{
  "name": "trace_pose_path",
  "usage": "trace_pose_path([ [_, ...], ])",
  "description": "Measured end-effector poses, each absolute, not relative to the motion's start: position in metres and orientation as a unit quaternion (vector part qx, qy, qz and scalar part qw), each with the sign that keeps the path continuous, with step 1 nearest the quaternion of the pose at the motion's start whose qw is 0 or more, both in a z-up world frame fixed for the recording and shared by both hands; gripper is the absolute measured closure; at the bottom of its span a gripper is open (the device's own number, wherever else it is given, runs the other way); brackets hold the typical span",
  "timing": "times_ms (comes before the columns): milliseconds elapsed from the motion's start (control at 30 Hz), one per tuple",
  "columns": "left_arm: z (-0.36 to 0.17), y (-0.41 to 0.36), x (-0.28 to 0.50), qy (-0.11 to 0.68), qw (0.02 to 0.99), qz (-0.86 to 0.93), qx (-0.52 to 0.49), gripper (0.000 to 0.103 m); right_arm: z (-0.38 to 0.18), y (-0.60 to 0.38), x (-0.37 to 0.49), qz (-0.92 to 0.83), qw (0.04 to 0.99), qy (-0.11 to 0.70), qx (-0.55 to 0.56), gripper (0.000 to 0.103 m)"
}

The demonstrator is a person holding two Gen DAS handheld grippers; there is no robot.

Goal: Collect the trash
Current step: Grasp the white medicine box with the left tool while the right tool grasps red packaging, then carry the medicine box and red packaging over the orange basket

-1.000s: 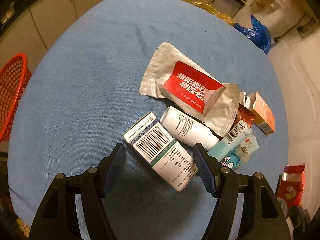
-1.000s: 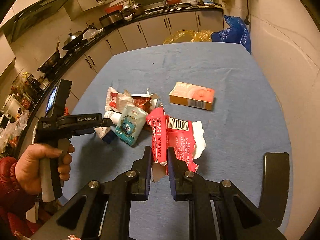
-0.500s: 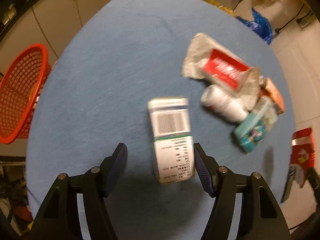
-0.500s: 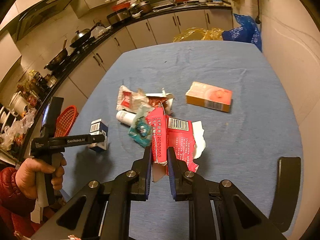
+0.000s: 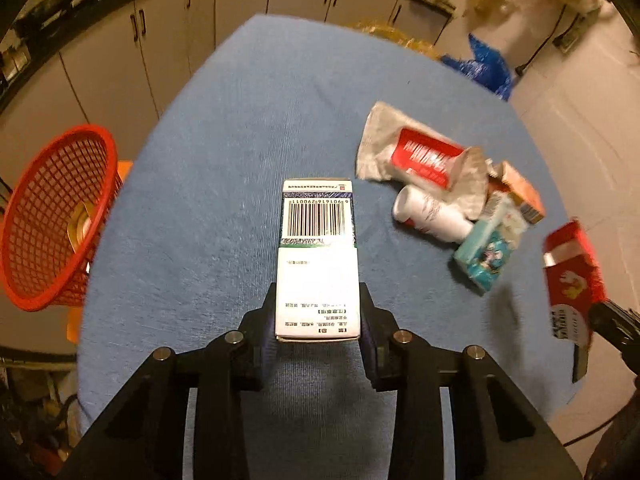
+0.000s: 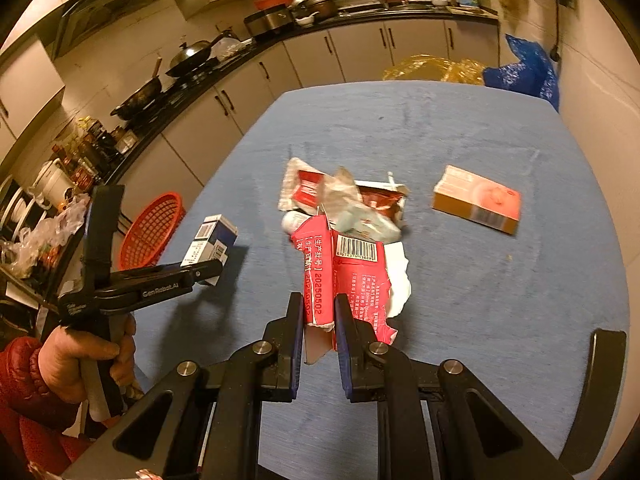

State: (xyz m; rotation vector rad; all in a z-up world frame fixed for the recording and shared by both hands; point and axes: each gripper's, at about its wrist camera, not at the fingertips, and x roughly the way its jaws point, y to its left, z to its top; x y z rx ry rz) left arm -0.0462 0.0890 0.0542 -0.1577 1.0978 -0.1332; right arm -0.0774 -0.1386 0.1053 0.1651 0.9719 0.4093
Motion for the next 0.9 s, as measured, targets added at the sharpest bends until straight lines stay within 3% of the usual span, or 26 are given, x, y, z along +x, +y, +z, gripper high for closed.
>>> trace_pose_path([
  [367,0.105,0.099,-0.066,0.455,0.887,-0.063,-0.036,0.070,0.112,-0.098,-0.076,0.235,0.859,0.451,0.064,0.087],
  [900,0.109,0.118,-0.079,0.445,0.894,-0.036,-0.033,0.070,0.112,-0.064,-0.076,0.264,0.852,0.449,0.053,0.087],
])
